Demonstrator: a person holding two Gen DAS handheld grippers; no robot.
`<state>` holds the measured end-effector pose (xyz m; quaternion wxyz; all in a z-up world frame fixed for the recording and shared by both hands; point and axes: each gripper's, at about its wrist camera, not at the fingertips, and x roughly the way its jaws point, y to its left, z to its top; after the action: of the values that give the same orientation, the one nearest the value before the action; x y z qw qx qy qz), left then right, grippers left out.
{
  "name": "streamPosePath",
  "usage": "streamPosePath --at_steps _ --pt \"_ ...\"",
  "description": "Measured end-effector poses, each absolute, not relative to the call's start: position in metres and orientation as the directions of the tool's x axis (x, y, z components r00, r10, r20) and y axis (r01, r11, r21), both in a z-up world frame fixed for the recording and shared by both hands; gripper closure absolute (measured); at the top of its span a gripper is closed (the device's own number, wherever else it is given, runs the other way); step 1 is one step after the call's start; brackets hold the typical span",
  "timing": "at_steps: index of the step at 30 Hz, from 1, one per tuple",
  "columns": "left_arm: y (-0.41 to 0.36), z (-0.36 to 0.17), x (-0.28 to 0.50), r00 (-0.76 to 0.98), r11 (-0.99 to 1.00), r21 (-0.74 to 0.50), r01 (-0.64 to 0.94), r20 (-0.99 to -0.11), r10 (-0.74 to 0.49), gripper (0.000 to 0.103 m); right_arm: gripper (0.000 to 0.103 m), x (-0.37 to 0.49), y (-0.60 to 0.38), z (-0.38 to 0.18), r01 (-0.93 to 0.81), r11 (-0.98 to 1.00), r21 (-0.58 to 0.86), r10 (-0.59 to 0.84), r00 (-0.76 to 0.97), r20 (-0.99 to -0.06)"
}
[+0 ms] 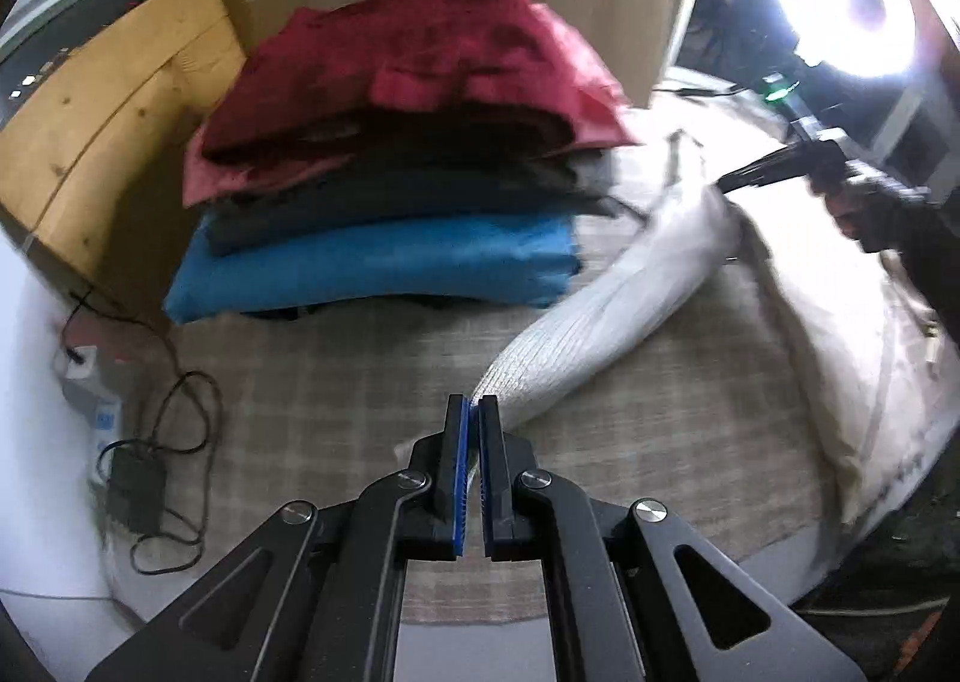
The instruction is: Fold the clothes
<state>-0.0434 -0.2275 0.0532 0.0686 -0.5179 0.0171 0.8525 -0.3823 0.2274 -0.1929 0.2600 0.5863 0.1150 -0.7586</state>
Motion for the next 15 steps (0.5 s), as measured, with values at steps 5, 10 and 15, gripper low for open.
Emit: streamPosePath --at_steps 5,10,15 --pt "-0.195 0.029 -0.024 -0.368 -0.964 -0.104 -0.246 -0.910 0.192 0.100 0.086 -0.388 0.224 -0.167 0.449 -0.878 0.165 -0.261 -0.161 -0.952" --pt "-0.167 -0.012 -0.006 -0.254 -0.937 -0.123 -0.327 -0.944 0.212 0.100 0.062 -0.386 0.183 -0.151 0.438 -0.868 0.233 -0.304 -0.098 -0.948" --pt "-0.176 -0.015 -0.006 -0.279 -0.933 -0.173 -0.315 -0.923 0.266 0.100 0.062 -0.405 0.154 -0.186 0.321 -0.929 0.185 -0.191 0.014 -0.981"
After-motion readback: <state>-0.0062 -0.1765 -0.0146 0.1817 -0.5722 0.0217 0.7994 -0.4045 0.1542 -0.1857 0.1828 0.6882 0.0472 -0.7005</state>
